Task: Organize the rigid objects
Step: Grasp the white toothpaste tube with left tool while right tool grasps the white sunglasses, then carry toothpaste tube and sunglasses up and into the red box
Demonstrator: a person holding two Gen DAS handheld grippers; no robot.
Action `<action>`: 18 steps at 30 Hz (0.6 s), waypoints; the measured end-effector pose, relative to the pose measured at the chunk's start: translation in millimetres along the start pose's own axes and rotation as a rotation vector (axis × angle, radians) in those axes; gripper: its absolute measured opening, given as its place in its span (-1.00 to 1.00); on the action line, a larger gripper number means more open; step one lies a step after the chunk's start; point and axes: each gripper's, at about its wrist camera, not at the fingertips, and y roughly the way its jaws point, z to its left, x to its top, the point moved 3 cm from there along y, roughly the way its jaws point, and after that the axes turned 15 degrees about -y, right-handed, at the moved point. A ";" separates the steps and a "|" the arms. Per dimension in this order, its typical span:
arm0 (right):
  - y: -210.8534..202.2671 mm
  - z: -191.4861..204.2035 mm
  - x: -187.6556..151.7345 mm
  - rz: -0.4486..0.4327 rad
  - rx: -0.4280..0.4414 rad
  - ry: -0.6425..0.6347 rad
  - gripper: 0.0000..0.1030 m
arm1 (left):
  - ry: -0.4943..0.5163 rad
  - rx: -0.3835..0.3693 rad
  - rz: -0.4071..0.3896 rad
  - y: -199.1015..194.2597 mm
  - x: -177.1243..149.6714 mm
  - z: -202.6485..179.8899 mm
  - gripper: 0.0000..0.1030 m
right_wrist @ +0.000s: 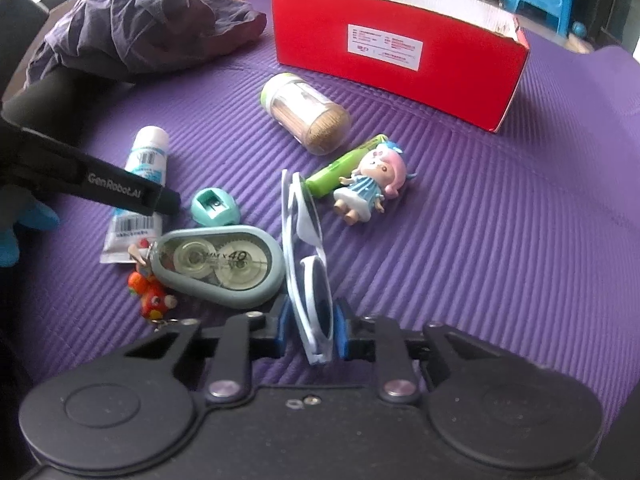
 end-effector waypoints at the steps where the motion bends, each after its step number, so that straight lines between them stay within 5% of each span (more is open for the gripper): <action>1: -0.8 -0.8 0.1 -0.003 0.005 0.009 -0.59 | -0.004 0.000 0.002 -0.3 0.8 0.9 -0.01; 18: -26.7 -9.8 1.3 -0.084 0.064 0.154 -0.64 | -0.079 -0.079 -0.010 -18.7 15.5 14.2 -0.20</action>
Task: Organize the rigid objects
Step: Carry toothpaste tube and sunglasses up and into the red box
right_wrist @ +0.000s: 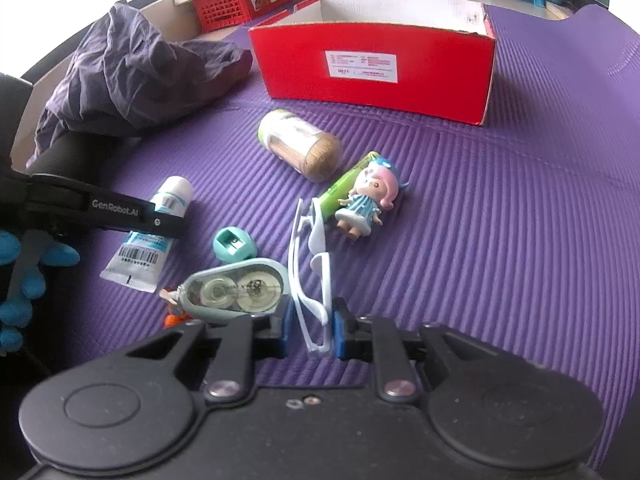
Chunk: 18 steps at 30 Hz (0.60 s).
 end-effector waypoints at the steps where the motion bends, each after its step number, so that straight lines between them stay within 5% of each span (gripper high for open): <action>1: -1.4 0.3 0.1 -0.003 0.000 0.006 -0.64 | -0.001 -0.005 -0.002 -1.3 0.9 -0.5 -0.20; 18: -29.4 -2.6 11.5 -0.096 -0.019 0.070 -0.65 | -0.046 -0.080 -0.035 -24.8 16.7 -3.9 -0.47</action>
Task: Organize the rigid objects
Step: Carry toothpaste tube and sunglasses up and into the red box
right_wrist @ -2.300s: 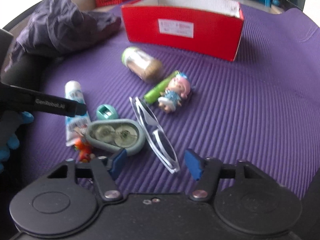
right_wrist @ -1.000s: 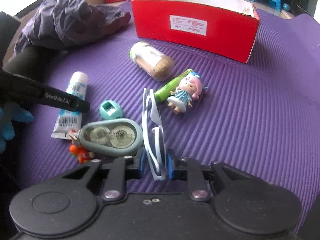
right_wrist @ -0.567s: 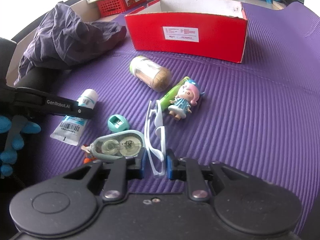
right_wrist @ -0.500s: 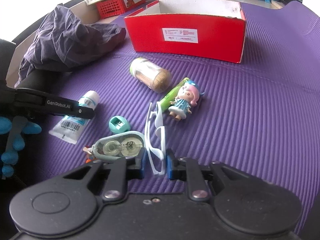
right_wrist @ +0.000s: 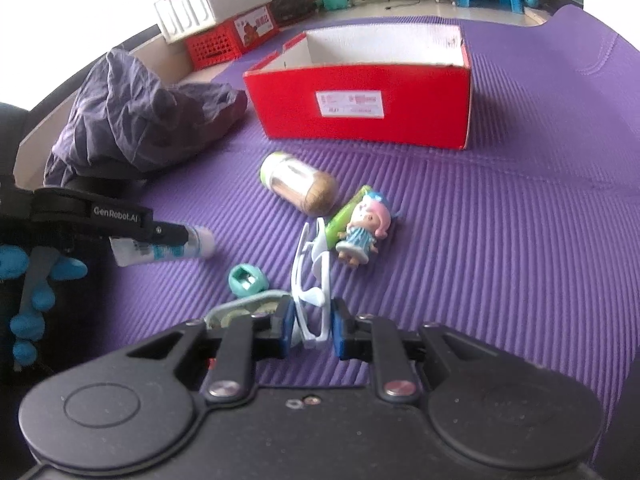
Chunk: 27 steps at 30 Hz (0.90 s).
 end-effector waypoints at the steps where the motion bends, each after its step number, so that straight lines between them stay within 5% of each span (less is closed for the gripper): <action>1: -1.8 -1.4 2.4 -0.008 -0.001 0.006 -0.65 | 0.003 -0.003 -0.002 -0.5 0.4 -1.0 -0.49; 14: -17.4 -15.8 26.2 -0.071 -0.031 0.037 -0.65 | -0.015 -0.052 -0.028 -16.1 12.4 -8.2 -0.52; 27: -31.0 -42.3 97.4 -0.156 -0.117 0.004 -0.65 | 0.073 -0.158 -0.131 -48.7 74.8 -71.3 -0.52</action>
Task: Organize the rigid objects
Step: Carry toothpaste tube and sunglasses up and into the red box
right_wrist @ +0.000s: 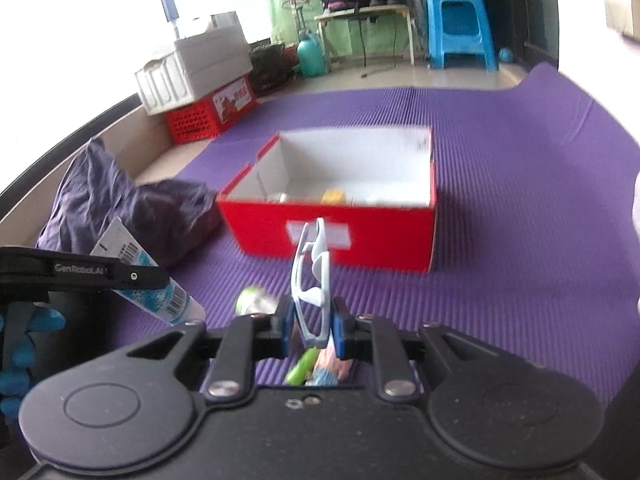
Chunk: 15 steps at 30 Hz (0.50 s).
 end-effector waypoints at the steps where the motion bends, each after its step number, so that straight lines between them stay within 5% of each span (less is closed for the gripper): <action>1: 1.0 -2.9 7.8 -0.011 -0.008 -0.003 -0.65 | 0.009 -0.005 -0.008 0.6 7.1 -5.4 -0.52; 15: 57.6 -48.0 69.7 -0.009 -0.102 -0.014 -0.65 | 0.137 -0.027 -0.055 52.8 92.3 -63.9 -0.52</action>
